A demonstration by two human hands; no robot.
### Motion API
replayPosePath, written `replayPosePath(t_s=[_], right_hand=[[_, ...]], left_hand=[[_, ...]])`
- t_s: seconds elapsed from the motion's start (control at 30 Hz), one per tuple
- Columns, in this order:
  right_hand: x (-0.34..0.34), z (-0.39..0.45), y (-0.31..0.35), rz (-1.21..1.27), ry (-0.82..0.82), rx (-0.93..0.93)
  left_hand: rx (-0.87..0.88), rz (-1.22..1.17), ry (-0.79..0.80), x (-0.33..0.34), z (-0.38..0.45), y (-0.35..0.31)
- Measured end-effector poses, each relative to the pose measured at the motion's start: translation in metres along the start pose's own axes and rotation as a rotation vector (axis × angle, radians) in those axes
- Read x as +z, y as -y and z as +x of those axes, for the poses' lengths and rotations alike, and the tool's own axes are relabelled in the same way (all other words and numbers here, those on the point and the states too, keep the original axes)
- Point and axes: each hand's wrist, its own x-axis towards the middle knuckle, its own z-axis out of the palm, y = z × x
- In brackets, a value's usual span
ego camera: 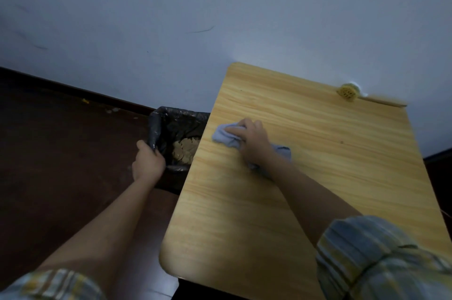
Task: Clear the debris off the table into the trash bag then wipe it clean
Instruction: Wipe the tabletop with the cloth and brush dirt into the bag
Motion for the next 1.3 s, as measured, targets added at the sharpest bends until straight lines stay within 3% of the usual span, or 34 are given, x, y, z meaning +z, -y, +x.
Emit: replayPosePath(t_s=[0.1, 0.17, 0.3, 0.43, 0.53, 0.93, 1.13, 1.3], right_hand=[[-0.005, -0.009, 0.013, 0.027, 0.077, -0.153], [-0.019, -0.015, 0.012, 0.051, 0.054, -0.099], [-0.046, -0.042, -0.020, 0.072, -0.208, 0.332], [-0.044, -0.094, -0.032, 0.029, -0.200, 0.800], [-0.020, -0.112, -0.006, -0.063, -0.255, 0.914], [0.035, 0.005, 0.107, 0.084, -0.200, 0.801], [0.060, 0.044, 0.155, 0.035, -0.075, 0.502], [0.043, 0.049, 0.150, 0.020, 0.002, 0.266]], left_hand=[[0.007, 0.004, 0.002, -0.004, -0.008, 0.003], [-0.001, -0.001, 0.001, -0.007, -0.013, 0.005], [-0.009, -0.008, -0.006, -0.011, -0.021, 0.014], [-0.009, -0.026, 0.005, -0.015, -0.025, 0.022], [-0.015, -0.032, 0.013, -0.017, -0.027, 0.028], [-0.046, -0.038, 0.036, -0.017, -0.015, 0.041], [-0.058, 0.020, 0.022, -0.020, -0.001, 0.036], [-0.079, 0.023, 0.018, -0.021, 0.002, 0.032]])
